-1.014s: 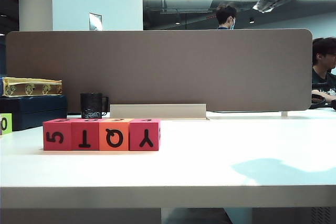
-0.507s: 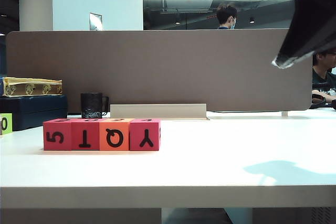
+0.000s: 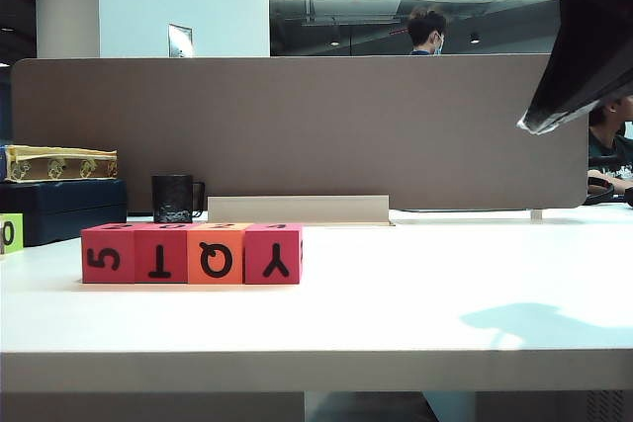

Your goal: Select the appropriate blocks from the scattered letter blocks on the table and arrange them in a row to spell out "2024".

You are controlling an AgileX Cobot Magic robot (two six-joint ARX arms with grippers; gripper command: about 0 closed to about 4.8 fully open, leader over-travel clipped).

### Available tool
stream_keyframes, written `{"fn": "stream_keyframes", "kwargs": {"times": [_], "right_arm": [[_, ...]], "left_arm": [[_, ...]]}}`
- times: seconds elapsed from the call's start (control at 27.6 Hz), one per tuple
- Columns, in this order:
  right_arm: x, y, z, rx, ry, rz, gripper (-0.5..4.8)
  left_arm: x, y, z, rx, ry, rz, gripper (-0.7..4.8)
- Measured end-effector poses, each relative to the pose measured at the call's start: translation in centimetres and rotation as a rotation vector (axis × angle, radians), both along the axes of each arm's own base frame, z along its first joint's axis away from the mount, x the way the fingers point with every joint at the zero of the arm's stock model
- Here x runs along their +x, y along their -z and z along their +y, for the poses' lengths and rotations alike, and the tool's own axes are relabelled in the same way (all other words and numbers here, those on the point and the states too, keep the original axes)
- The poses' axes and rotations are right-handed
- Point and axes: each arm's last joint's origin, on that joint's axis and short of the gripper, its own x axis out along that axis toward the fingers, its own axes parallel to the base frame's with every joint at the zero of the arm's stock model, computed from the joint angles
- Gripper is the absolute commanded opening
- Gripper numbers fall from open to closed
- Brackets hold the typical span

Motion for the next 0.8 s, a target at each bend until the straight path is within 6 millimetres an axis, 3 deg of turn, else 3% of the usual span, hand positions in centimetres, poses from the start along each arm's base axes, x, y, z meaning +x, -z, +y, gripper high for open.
{"fn": "stream_keyframes", "kwargs": {"times": [0.29,0.4,0.65,0.72,0.8], "right_arm": [[0.0,0.0,0.0,0.000,0.000,0.000,-0.04],[0.0,0.0,0.0,0.000,0.001,0.000,-0.04],[0.0,0.0,0.0,0.000,0.001,0.000,-0.04],[0.0,0.0,0.0,0.000,0.000,0.000,-0.04],[0.0,0.0,0.0,0.000,0.000,-0.001,-0.04]], "left_arm": [[-0.2,-0.1,0.2,0.007,-0.009,-0.014,-0.05],[-0.1,0.8,1.3,-0.073,-0.112,-0.112,-0.05],[0.7,6.9,3.1,-0.225,-0.228,-0.355,-0.05],[0.5,9.6,3.2,-0.207,-0.239,-0.370,-0.05],[0.5,10.9,3.2,-0.200,-0.249,-0.354,-0.05]]}}
